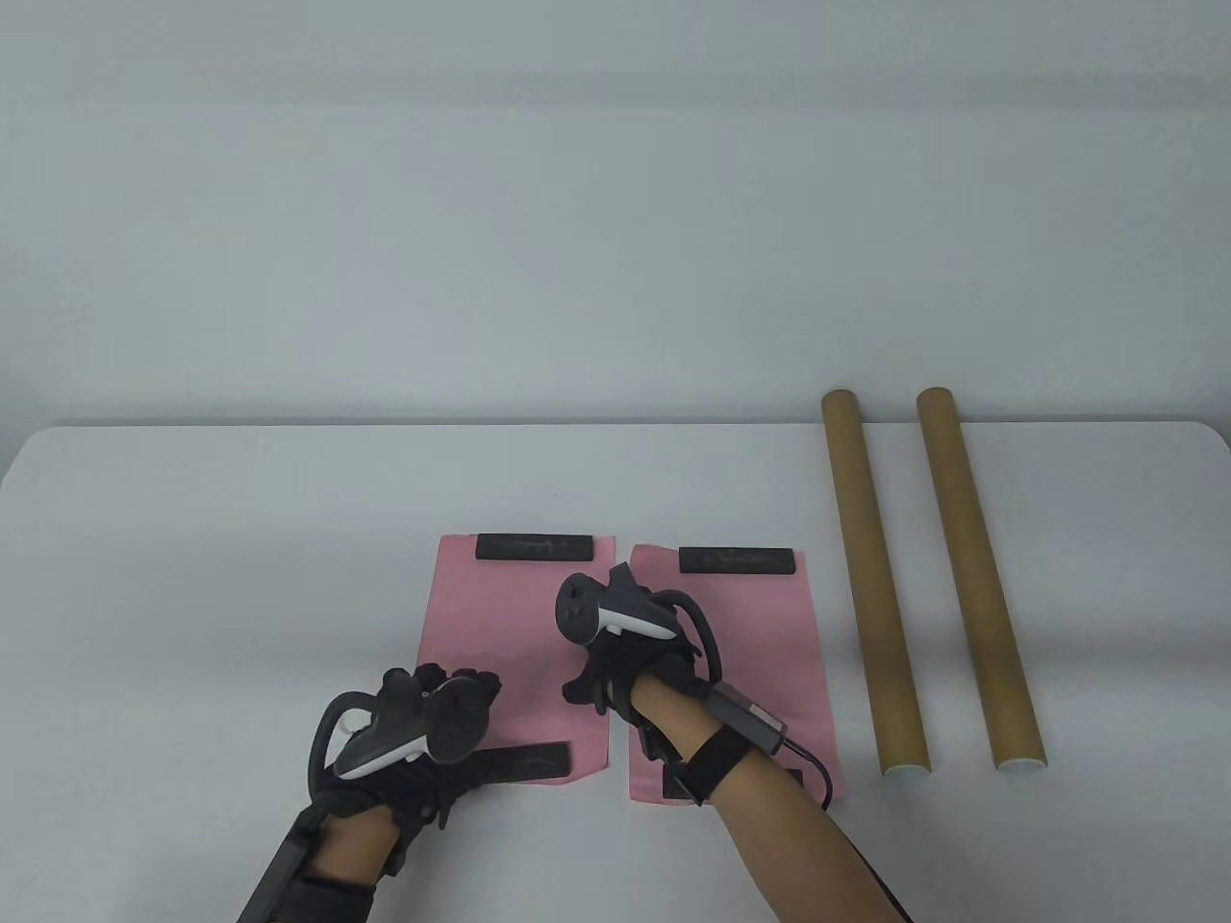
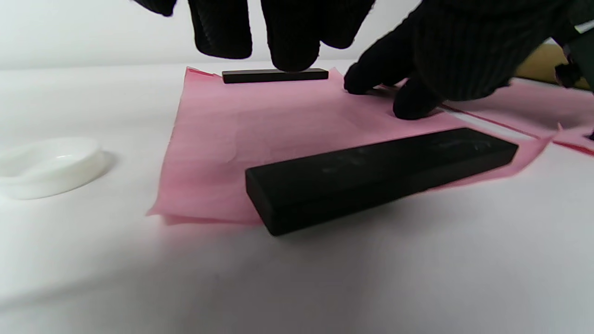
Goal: Roll up papers and store in mailing tubes
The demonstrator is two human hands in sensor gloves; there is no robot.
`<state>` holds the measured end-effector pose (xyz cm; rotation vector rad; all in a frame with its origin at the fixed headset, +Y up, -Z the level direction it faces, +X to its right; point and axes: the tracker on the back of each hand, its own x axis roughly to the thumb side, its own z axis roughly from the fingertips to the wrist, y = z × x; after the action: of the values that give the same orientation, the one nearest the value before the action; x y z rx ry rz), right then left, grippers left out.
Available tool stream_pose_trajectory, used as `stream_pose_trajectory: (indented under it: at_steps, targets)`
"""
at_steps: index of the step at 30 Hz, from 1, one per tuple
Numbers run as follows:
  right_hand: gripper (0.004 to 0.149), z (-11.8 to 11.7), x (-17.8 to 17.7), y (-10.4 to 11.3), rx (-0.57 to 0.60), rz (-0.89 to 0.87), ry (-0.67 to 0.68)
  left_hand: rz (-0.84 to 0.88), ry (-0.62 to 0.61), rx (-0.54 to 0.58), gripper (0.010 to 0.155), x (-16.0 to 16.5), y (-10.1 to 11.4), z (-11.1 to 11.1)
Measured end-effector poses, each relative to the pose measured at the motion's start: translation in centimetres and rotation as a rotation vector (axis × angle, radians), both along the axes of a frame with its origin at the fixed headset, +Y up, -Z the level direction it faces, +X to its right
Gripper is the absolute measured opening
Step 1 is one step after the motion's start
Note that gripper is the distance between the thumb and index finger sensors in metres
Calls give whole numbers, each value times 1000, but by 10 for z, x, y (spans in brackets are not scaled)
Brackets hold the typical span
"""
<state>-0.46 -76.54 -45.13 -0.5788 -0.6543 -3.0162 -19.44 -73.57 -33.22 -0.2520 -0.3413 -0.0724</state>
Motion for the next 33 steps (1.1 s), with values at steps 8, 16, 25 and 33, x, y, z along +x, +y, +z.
stream_pose_trajectory:
  at_steps: [8, 16, 25, 33]
  targets:
    - [90, -1, -1, 0, -3, 8, 12, -165, -85, -15, 78, 26, -17, -1]
    - [89, -2, -3, 1, 3, 17, 16, -380, -274, -22, 69, 59, -22, -6]
    - [89, -3, -2, 0, 2, 6, 11, -350, -412, 65, 70, 60, -12, 5]
    - [89, -3, -2, 1, 4, 7, 14, -376, -449, 111, 71, 64, -15, 32]
